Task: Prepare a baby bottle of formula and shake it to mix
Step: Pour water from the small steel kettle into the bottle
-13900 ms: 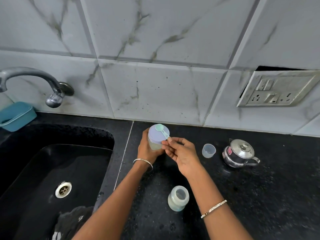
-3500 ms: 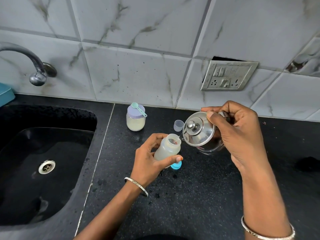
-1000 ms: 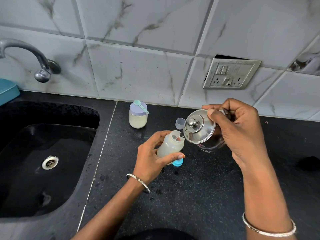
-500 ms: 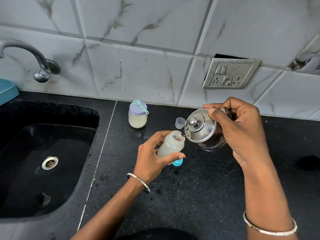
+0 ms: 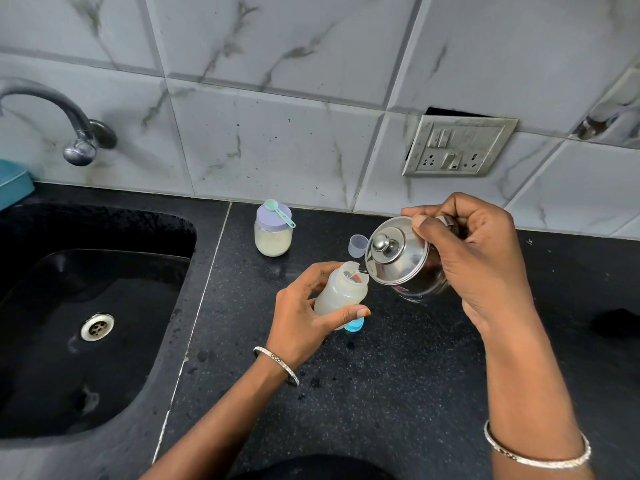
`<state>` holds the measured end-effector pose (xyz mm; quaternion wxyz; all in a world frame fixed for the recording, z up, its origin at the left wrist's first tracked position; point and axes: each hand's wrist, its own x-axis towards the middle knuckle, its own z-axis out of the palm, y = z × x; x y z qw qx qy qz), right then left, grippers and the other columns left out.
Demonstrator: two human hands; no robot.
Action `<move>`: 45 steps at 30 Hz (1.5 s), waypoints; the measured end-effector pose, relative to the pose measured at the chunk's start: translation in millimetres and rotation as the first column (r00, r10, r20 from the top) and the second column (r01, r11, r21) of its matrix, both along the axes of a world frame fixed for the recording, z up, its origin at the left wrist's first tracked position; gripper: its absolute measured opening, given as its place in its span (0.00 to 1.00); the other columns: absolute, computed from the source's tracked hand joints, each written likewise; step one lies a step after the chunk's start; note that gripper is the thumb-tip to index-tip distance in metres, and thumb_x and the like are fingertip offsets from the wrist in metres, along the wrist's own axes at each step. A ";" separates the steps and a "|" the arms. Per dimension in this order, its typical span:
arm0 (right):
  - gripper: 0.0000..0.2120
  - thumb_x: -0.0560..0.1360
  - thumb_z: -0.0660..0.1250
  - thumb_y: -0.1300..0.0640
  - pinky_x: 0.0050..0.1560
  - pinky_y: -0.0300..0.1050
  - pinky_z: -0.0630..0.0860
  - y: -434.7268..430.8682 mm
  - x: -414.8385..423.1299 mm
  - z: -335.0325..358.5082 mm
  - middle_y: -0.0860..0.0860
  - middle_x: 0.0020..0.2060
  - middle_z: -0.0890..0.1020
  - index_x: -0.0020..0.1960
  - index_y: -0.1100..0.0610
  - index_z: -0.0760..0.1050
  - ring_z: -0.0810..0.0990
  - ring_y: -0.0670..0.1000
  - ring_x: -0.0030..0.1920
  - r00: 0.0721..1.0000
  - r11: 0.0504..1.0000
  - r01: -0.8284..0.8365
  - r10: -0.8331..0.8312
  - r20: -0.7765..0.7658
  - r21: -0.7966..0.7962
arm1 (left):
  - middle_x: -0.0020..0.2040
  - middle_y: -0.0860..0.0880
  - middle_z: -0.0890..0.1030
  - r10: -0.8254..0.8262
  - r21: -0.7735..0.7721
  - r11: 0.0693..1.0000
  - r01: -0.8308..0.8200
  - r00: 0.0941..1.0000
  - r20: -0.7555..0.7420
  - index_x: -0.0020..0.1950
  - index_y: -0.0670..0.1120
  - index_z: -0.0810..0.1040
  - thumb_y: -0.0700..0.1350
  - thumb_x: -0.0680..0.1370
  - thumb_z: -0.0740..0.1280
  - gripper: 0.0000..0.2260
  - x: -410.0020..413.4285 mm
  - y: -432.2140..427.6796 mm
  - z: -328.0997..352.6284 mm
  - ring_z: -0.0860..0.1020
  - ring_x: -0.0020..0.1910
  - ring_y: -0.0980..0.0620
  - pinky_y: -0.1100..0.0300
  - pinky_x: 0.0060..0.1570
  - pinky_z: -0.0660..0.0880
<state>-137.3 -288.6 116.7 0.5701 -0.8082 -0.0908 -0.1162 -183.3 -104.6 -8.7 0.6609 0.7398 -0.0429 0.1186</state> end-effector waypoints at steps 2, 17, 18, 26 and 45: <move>0.08 0.76 0.72 0.64 0.60 0.64 0.81 0.2 -0.6 0.8 0.48 0.48 0.89 0.39 0.58 0.78 0.87 0.49 0.53 1.000 1.000 -0.003 0.003 0.003 -0.007 | 0.58 0.63 0.82 0.001 0.004 1.000 -0.001 1.000 0.000 0.61 0.61 0.76 0.55 0.66 0.80 0.25 -0.4 0.1 0.1 0.80 0.60 0.58 0.63 0.54 0.80; 0.10 0.75 0.73 0.63 0.58 0.64 0.82 -1.9 0.6 -6.2 0.48 0.48 0.89 0.38 0.52 0.79 0.87 0.49 0.53 1.000 1.000 -0.012 0.012 0.007 -0.014 | 0.58 0.64 0.81 0.014 0.020 1.000 -0.014 1.000 -0.007 0.60 0.62 0.75 0.56 0.67 0.79 0.25 -1.6 0.6 -2.2 0.79 0.60 0.60 0.68 0.54 0.77; 0.10 0.75 0.73 0.62 0.58 0.63 0.82 -1.9 0.6 -6.1 0.48 0.48 0.89 0.37 0.51 0.79 0.87 0.50 0.53 1.000 1.000 -0.012 0.012 0.011 -0.011 | 0.58 0.64 0.81 0.014 0.016 1.000 -0.014 1.000 -0.009 0.60 0.62 0.76 0.55 0.67 0.80 0.25 -1.4 0.4 -2.4 0.79 0.60 0.59 0.66 0.54 0.78; 0.11 0.75 0.73 0.65 0.61 0.60 0.81 -4.5 4.1 -10.2 0.52 0.47 0.90 0.37 0.55 0.77 0.87 0.53 0.55 1.000 0.994 0.006 -0.003 -0.031 0.107 | 0.58 0.60 0.82 0.015 -0.004 1.000 -0.015 1.000 -0.027 0.62 0.57 0.77 0.53 0.67 0.81 0.25 -1.2 0.2 -4.7 0.80 0.60 0.58 0.57 0.57 0.80; 0.14 0.78 0.67 0.68 0.56 0.48 0.77 -22.7 15.7 -31.3 0.54 0.43 0.89 0.36 0.58 0.73 0.87 0.52 0.55 0.949 0.810 0.180 0.006 -0.315 0.558 | 0.57 0.60 0.83 0.059 0.007 0.998 -0.059 0.996 -0.064 0.60 0.55 0.78 0.54 0.66 0.80 0.24 1.7 7.7 -7.0 0.80 0.59 0.58 0.59 0.55 0.80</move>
